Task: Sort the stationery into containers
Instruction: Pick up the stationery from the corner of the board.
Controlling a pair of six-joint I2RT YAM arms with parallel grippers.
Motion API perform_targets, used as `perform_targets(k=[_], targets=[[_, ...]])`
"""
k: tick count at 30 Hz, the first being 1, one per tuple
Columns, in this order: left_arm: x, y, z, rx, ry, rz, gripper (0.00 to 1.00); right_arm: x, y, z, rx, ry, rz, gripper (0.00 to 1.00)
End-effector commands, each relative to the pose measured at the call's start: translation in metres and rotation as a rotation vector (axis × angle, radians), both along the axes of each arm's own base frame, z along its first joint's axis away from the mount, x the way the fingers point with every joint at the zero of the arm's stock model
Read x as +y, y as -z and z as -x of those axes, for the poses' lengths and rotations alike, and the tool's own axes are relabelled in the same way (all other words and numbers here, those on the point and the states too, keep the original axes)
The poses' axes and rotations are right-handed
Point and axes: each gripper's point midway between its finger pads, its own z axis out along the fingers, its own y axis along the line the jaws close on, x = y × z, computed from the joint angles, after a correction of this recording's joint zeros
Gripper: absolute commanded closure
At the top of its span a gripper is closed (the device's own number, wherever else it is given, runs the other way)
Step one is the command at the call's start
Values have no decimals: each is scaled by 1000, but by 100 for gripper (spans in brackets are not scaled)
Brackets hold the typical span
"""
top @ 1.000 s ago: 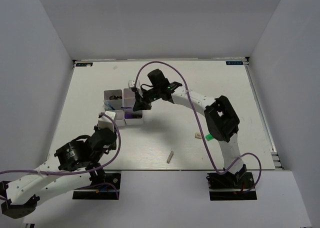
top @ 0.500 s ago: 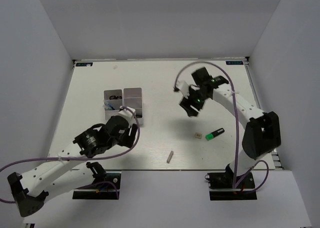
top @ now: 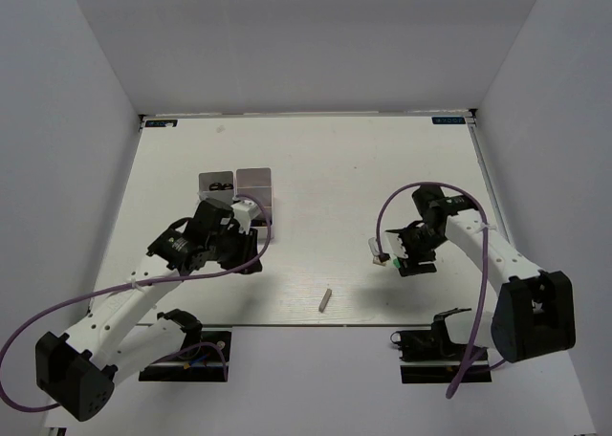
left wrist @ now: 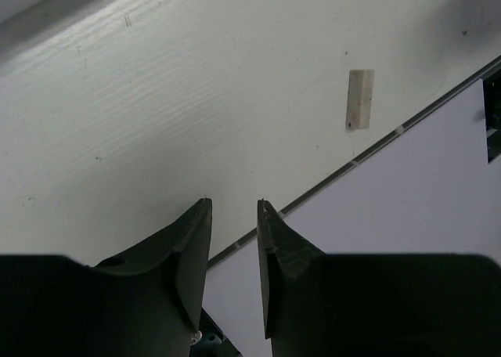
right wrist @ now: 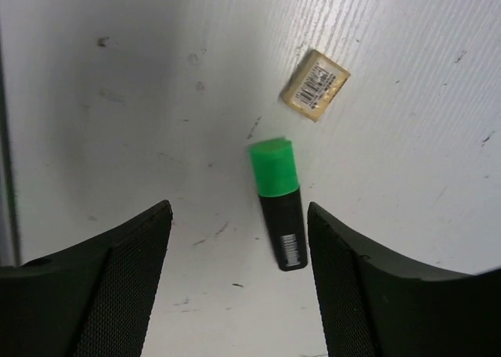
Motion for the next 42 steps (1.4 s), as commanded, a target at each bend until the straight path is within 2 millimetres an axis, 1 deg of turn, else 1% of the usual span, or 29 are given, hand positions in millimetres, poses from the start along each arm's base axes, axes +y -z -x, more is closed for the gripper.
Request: perform_targets(k=[1,3,4,8,11,13,14,15,17,19,23,24,25,26,27,28,30,31,32,33,34,35,36,37,38,39,40,41,42], targets=[[-1,3,12,11,49,32,59,-1,10,-21,-82,-112,-15,27],[1,5,13,6,42,35,58,-2,13,-34,-104,-104,-19,27],[2,6,14,1,42,36,58,-2,18,-33,-84,-101,-13,27],[3,11,16,11,37,38,57,-3,24,-43,-98,-97,-2,28],[5,11,17,10,37,35,57,-7,35,-43,-87,-111,25,30],[5,11,18,8,32,35,57,-12,45,-39,-67,-111,50,32],[6,11,18,5,29,35,57,-12,46,-41,-77,-117,51,33],[6,10,17,3,26,36,57,-13,52,-38,-65,-126,60,35],[9,11,19,1,24,29,57,-16,57,-36,-61,-141,77,37],[9,10,20,-3,21,32,57,-19,63,-31,-47,-152,89,38],[13,13,20,-7,4,18,57,-27,78,-27,-58,-159,129,46],[13,13,20,-8,3,20,57,-27,84,-27,-72,-160,132,48],[14,12,20,-15,0,21,57,-29,86,-27,-79,-159,138,56],[14,12,21,-13,-2,22,57,-31,88,-30,-99,-161,152,60],[15,12,21,-18,-5,22,57,-33,95,-23,-88,-163,162,64],[15,13,21,-14,-6,19,57,-33,96,-26,-104,-162,161,73],[16,12,21,-21,-15,22,57,-35,98,-24,-112,-155,170,82],[17,12,21,-24,-18,22,58,-34,98,-25,-116,-151,169,88],[17,11,22,-30,-15,23,58,-34,97,-23,-110,-145,170,91],[18,10,21,-32,-22,22,58,-31,92,-29,-121,-135,163,94],[18,10,22,-32,-19,24,58,-29,89,-20,-77,-122,152,97],[18,7,22,-41,-20,31,58,-23,79,-26,-79,-91,133,98],[18,6,22,-49,-21,34,59,-6,62,-38,-96,-73,56,100],[17,3,22,-60,-18,42,59,-1,53,-29,-39,-44,37,100],[17,2,20,-70,-23,46,61,9,34,-32,-20,-8,10,100],[17,1,20,-81,-25,50,61,31,11,-34,8,27,-76,100],[17,-2,18,-103,-28,59,61,41,0,-36,20,35,-103,100],[16,-5,16,-116,-30,66,61,52,-17,-31,82,56,-108,100],[17,-6,17,-127,-31,69,61,77,-43,-40,50,21,-158,100]])
